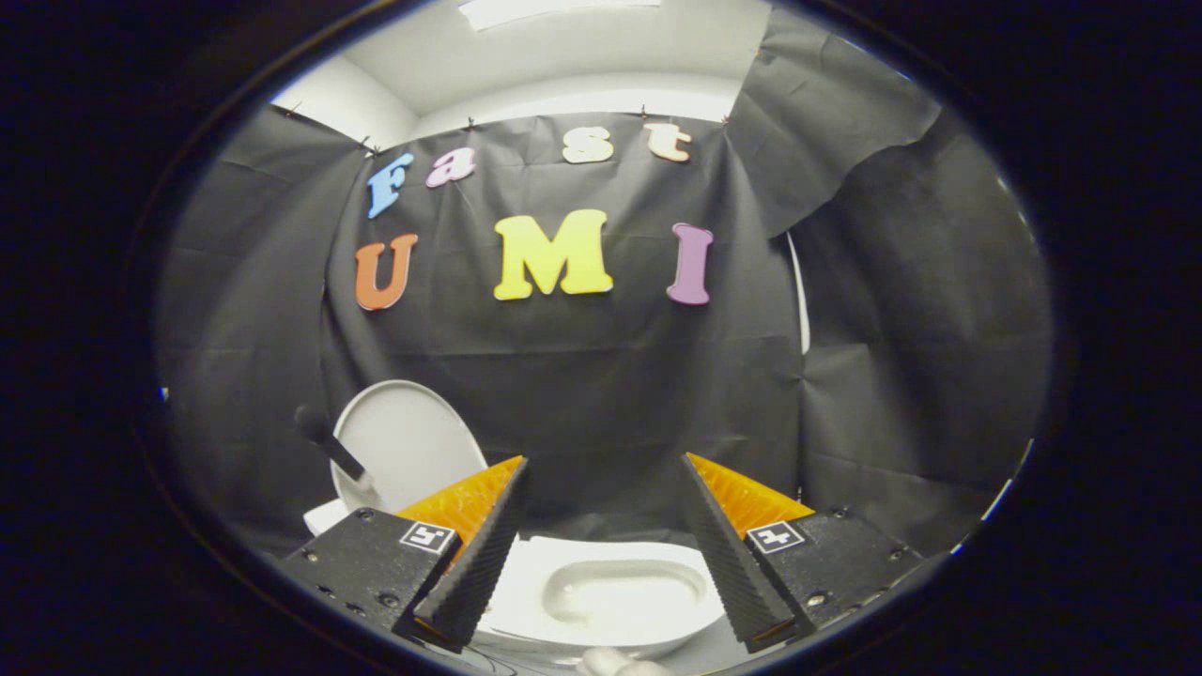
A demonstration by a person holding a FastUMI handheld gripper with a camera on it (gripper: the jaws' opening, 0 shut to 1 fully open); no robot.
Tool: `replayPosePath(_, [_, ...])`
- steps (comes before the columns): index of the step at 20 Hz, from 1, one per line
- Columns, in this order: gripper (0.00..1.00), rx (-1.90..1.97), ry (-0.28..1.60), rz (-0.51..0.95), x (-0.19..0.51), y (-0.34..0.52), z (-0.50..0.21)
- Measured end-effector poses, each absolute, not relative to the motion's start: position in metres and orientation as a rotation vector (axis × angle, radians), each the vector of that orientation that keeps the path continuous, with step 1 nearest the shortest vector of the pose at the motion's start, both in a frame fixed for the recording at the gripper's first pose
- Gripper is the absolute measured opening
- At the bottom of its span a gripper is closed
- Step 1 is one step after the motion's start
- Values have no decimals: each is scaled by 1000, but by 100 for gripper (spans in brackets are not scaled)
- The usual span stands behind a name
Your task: Open the toilet lid.
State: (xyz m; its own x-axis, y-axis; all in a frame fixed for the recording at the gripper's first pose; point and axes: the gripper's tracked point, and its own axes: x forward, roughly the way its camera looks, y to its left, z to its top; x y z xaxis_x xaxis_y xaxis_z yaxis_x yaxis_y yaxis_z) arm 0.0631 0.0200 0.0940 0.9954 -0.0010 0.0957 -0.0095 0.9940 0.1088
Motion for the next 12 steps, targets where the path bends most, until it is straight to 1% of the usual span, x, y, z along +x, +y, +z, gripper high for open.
replayPosePath(4, [98,95,-63,-43,56,-9,61])
replayPosePath(12, [98,118,3,-65,49,-29,19])
